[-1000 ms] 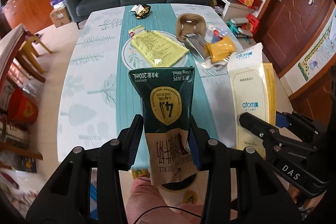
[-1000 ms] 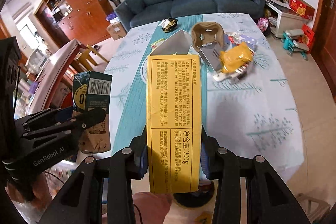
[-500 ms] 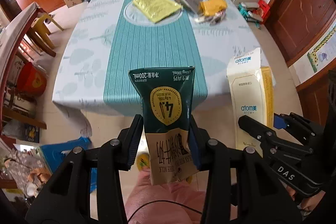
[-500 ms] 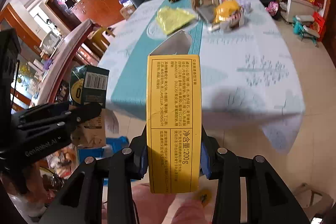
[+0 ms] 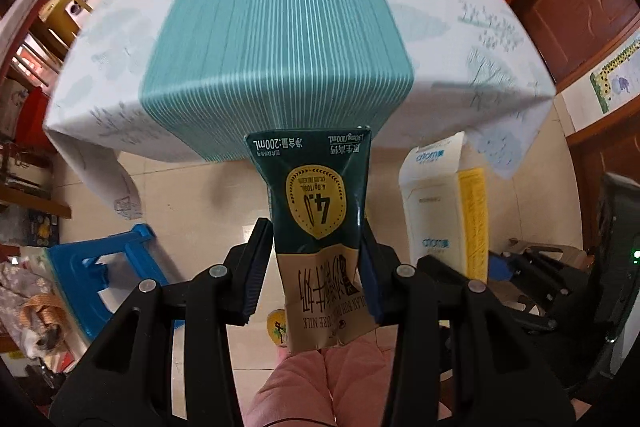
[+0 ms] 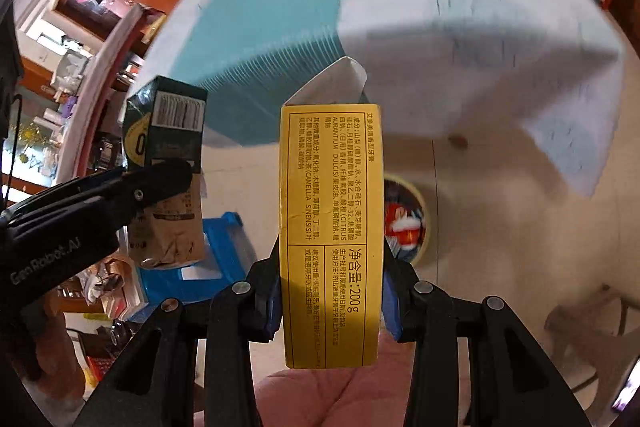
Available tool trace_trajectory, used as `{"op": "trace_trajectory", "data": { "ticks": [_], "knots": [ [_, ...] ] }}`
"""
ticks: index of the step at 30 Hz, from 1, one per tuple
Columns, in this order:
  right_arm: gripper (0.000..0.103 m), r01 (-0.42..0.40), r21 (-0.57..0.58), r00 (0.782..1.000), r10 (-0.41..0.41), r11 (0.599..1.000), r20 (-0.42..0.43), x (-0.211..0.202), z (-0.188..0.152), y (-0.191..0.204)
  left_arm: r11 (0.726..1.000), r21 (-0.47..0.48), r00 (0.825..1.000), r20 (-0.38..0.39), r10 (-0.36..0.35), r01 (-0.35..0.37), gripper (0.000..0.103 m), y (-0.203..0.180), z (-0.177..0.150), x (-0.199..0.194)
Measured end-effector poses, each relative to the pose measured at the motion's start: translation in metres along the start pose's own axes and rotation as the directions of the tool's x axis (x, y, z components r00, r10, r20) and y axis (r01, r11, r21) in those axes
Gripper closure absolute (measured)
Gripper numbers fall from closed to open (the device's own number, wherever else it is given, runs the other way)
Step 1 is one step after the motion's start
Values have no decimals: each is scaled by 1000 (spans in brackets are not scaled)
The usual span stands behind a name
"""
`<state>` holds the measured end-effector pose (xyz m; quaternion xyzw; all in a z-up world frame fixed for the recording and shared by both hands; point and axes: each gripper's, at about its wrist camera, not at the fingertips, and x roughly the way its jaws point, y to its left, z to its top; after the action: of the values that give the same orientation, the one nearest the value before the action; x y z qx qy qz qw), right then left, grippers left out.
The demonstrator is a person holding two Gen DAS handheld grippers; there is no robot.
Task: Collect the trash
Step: 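Lift the carton and yellow box off the table toward the bin, then lower both held items over the bin and open both grippers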
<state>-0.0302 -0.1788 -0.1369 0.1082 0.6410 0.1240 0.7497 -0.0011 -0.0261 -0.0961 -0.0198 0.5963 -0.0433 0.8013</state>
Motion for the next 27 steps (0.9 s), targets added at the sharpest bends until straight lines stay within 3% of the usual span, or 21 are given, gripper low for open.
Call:
{"op": "trace_trajectory", "data": {
  "ticks": [7, 17, 23, 24, 27],
  "knots": [
    [64, 33, 65, 999, -31, 997, -29, 80, -23, -27, 999, -38, 998, -40, -41, 40, 65, 20, -24, 90],
    [63, 72, 147, 996, -65, 986, -55, 223, -41, -73, 1000, -3, 1000, -22, -20, 20, 64, 30, -47, 232],
    [61, 74, 180, 994, -59, 981, -87, 294, -48, -89, 1000, 14, 1000, -20, -4, 4, 60, 29, -51, 291],
    [57, 74, 185, 994, -59, 980, -87, 302, -48, -91, 1000, 16, 1000, -26, -6, 6, 53, 30, -52, 300],
    [22, 81, 191, 995, -67, 978, -79, 318, -42, -97, 1000, 15, 1000, -14, 1, -1, 26, 32, -53, 317]
  ]
}}
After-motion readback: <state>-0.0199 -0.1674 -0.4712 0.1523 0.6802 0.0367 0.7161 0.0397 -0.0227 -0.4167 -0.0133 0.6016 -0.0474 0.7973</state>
